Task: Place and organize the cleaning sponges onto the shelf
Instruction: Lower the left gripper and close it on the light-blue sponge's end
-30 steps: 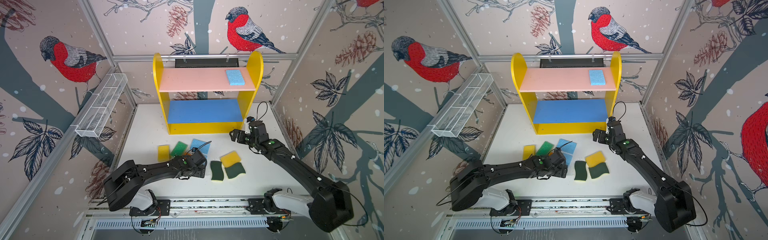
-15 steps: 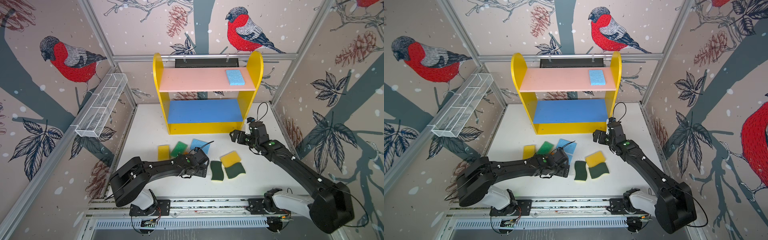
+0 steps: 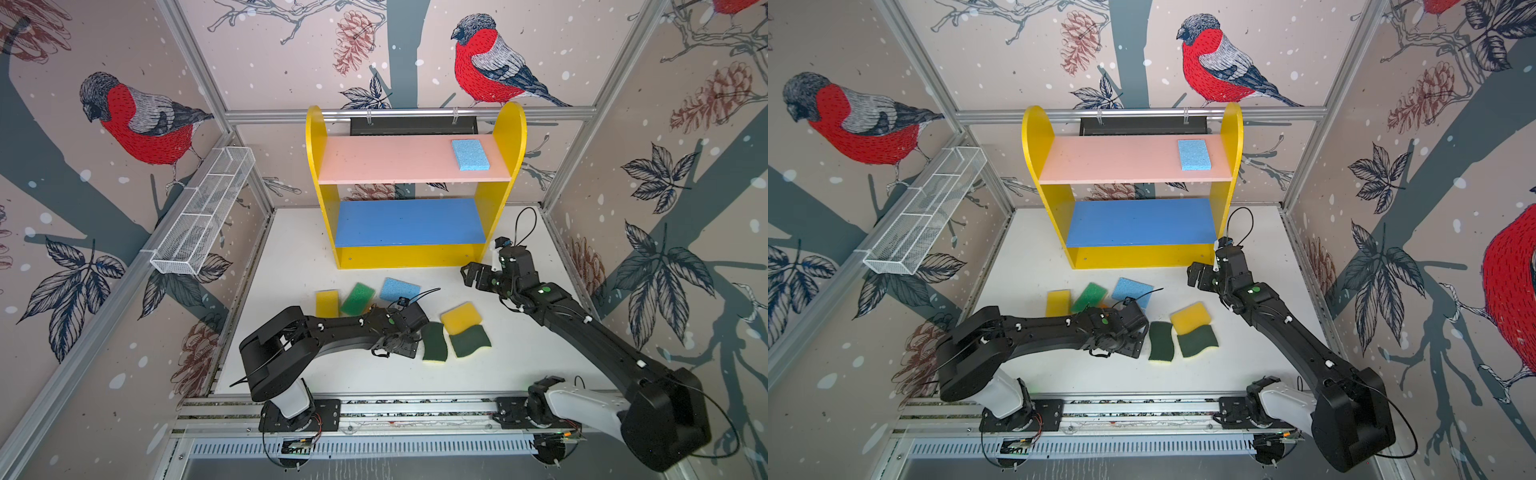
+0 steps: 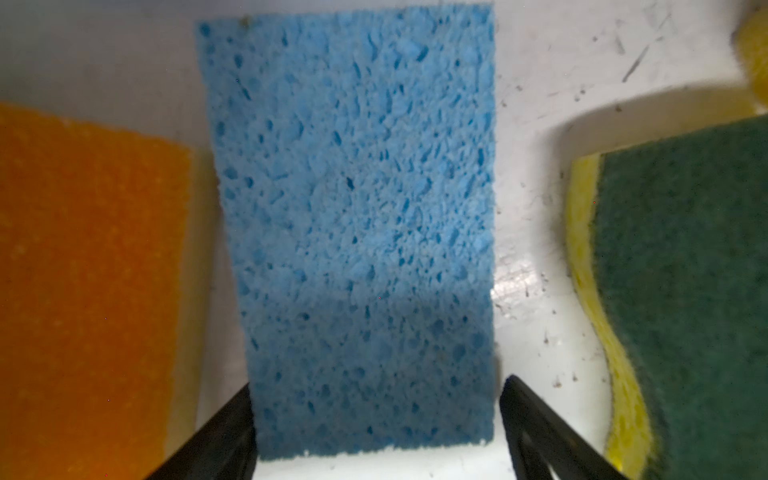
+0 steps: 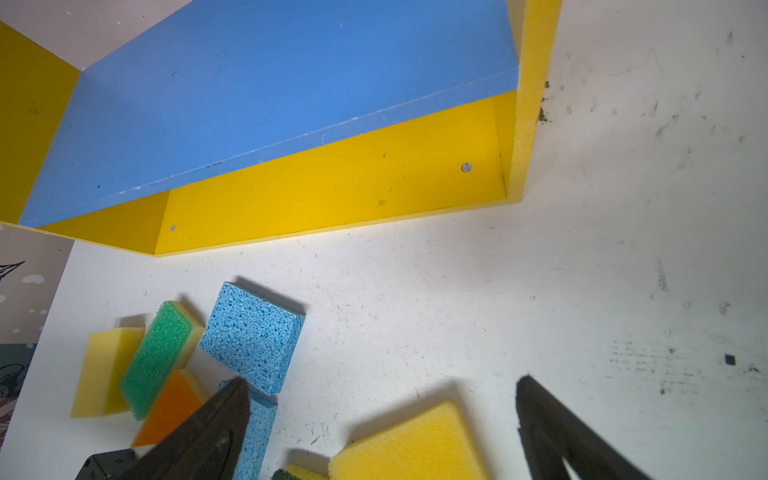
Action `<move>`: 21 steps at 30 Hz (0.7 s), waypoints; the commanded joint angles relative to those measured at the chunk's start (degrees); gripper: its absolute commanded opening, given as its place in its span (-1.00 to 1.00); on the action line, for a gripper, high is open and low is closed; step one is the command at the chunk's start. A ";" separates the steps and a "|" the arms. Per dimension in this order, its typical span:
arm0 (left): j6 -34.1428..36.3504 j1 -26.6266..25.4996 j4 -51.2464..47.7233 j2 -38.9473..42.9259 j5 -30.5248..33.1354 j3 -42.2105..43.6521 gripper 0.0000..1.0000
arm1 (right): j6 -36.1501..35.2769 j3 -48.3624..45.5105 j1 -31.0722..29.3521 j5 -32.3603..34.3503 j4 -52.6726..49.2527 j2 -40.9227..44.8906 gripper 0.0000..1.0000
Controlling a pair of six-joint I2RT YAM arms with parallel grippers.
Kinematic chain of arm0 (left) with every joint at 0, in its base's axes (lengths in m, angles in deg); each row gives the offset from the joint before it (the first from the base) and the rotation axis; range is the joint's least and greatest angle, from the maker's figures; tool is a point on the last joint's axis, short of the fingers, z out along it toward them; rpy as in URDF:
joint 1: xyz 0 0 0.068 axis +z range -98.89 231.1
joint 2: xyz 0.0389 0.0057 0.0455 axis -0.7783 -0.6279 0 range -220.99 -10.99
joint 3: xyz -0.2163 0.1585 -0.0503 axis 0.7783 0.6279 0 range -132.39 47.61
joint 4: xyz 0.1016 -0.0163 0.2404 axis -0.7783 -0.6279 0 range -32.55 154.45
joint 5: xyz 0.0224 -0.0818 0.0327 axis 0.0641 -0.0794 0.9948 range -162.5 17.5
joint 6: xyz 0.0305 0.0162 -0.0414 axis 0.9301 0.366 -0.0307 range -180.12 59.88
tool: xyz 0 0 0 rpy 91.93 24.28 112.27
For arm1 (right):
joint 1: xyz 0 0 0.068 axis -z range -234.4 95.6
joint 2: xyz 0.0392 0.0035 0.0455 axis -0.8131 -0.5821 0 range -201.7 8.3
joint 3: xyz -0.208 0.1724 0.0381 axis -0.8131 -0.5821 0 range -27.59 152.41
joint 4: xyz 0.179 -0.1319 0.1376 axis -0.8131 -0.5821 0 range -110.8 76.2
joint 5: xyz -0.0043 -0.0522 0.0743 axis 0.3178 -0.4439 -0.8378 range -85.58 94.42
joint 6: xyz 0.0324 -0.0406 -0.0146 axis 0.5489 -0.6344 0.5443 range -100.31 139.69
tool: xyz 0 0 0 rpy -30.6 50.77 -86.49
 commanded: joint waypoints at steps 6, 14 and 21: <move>-2.53 -0.75 -6.27 -4.08 3.13 -2.41 0.75 | -1.44 -1.04 0.08 0.60 1.51 1.05 0.99; -4.05 -0.75 -6.49 -5.20 3.13 -2.60 0.80 | -2.00 -0.88 0.38 0.59 1.40 1.42 0.99; -3.81 -0.75 -6.25 -6.84 4.16 -3.31 0.82 | -2.00 -0.72 0.37 0.23 1.38 1.55 0.99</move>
